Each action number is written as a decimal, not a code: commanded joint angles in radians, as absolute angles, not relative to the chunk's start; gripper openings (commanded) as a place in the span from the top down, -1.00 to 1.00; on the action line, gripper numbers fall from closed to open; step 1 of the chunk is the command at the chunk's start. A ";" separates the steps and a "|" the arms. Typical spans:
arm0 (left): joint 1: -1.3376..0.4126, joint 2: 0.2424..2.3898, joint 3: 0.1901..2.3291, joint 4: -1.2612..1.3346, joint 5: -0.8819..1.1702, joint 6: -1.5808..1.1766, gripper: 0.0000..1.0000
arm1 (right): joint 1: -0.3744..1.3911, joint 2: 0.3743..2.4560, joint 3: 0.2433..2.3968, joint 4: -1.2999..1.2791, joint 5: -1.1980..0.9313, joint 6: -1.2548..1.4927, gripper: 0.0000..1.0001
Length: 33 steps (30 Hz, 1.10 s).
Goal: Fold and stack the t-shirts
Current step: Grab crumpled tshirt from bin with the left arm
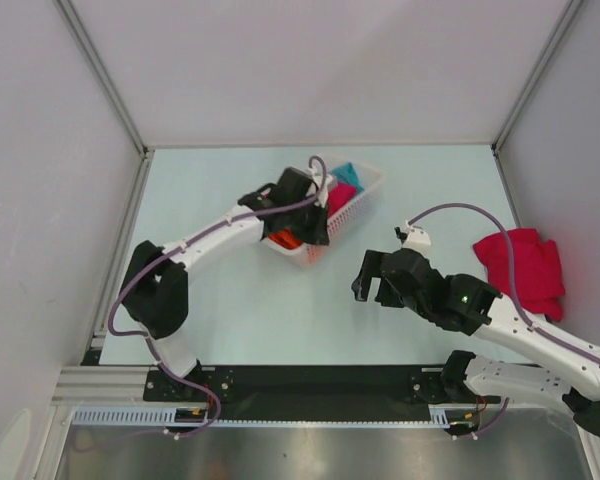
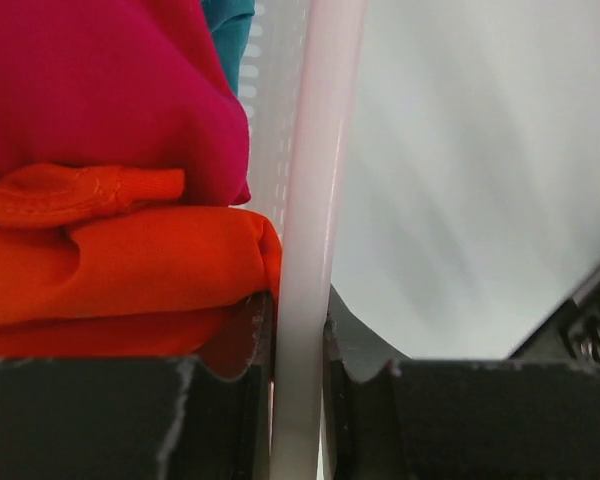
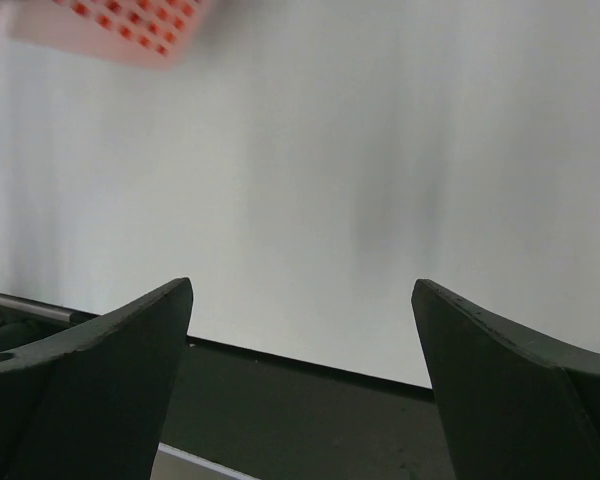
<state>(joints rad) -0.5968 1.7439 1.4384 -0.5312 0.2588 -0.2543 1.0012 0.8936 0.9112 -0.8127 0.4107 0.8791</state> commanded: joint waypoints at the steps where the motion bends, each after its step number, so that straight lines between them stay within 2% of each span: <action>1: -0.710 1.735 1.335 -0.479 0.376 -0.402 0.99 | 0.983 0.928 0.972 -0.772 0.382 0.831 -0.94; 6: -0.817 1.747 1.226 -0.399 0.388 -0.455 1.00 | 0.982 0.917 0.989 -0.792 0.397 0.842 -0.91; 11: -0.842 1.721 1.097 -0.295 0.390 -0.511 0.99 | 0.980 0.882 0.983 -0.799 0.405 0.847 -0.89; 13: -0.842 1.707 1.071 -0.270 0.408 -0.512 0.86 | 0.979 0.884 0.983 -0.799 0.408 0.847 -0.90; 14: -0.842 1.701 1.066 -0.267 0.414 -0.512 0.72 | 0.979 0.887 0.980 -0.799 0.407 0.845 -0.89; 15: -0.842 1.691 1.066 -0.265 0.411 -0.511 0.41 | 0.979 0.896 0.982 -0.796 0.405 0.845 -0.89; 17: -0.842 1.677 1.072 -0.271 0.394 -0.512 0.09 | 0.979 0.911 0.980 -0.787 0.397 0.844 -0.88; 18: -0.842 1.666 1.077 -0.284 0.385 -0.511 -0.36 | 0.979 0.928 0.982 -0.782 0.387 0.845 -0.87; 19: -0.842 1.649 1.091 -0.291 0.370 -0.511 -0.61 | 0.979 0.934 0.982 -0.772 0.380 0.844 -0.86; 20: -0.842 1.638 1.097 -0.296 0.370 -0.509 -0.73 | 0.979 0.940 0.979 -0.769 0.377 0.845 -0.85; 21: -0.842 1.628 1.103 -0.308 0.370 -0.506 -0.94 | 0.979 0.949 0.977 -0.762 0.365 0.845 -0.85; 25: -0.842 1.539 1.132 -0.359 0.338 -0.502 -0.99 | 0.980 0.968 0.945 -0.706 0.328 0.854 -0.85; 33: -0.839 1.286 1.147 -0.480 0.041 -0.491 -0.99 | 0.982 0.997 0.856 -0.611 0.270 0.888 -0.83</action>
